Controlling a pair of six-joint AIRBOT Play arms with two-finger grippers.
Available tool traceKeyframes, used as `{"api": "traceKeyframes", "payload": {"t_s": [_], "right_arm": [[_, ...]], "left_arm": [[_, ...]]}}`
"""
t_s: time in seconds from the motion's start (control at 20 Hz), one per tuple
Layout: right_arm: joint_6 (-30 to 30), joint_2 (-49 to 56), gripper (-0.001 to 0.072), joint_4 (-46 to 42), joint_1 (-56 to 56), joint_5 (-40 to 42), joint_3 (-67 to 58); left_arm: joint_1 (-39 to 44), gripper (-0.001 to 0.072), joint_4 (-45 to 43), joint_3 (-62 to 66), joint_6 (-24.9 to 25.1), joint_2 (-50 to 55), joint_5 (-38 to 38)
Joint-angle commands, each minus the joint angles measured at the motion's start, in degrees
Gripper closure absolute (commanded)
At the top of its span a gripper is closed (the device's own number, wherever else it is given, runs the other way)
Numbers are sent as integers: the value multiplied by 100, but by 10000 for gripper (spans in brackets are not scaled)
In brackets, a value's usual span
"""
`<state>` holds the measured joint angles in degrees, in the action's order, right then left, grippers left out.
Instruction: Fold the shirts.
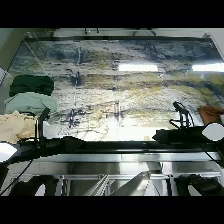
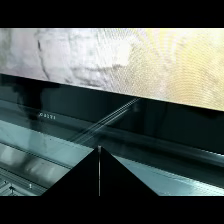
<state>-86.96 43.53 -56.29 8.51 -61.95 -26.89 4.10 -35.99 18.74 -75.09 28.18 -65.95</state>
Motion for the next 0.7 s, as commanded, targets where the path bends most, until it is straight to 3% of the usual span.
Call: {"api": "traceKeyframes", "payload": {"t_s": [0.0,0.2,0.25,0.3,0.45,0.5,0.65], "right_arm": [[-2,-4,688,0,4,2,2],[-2,-4,688,0,4,4,2],[-2,-4,688,0,4,2,2],[-2,-4,688,0,4,2,2],[-2,-4,688,0,4,4,2],[0,-4,688,0,4,2,2],[-2,-4,688,2,4,2,2]], "left_arm": [[4,689,-2,-4,-2,-4,-4],[2,686,-9,7,-2,-4,28],[-22,601,-81,79,-2,-4,74],[-138,380,-264,264,-50,-4,68],[-979,335,-1165,1270,-103,61,-37],[-1416,-13,-1515,1711,-111,243,-146],[-2765,-13,-1812,2986,-33,1276,-562]]}}
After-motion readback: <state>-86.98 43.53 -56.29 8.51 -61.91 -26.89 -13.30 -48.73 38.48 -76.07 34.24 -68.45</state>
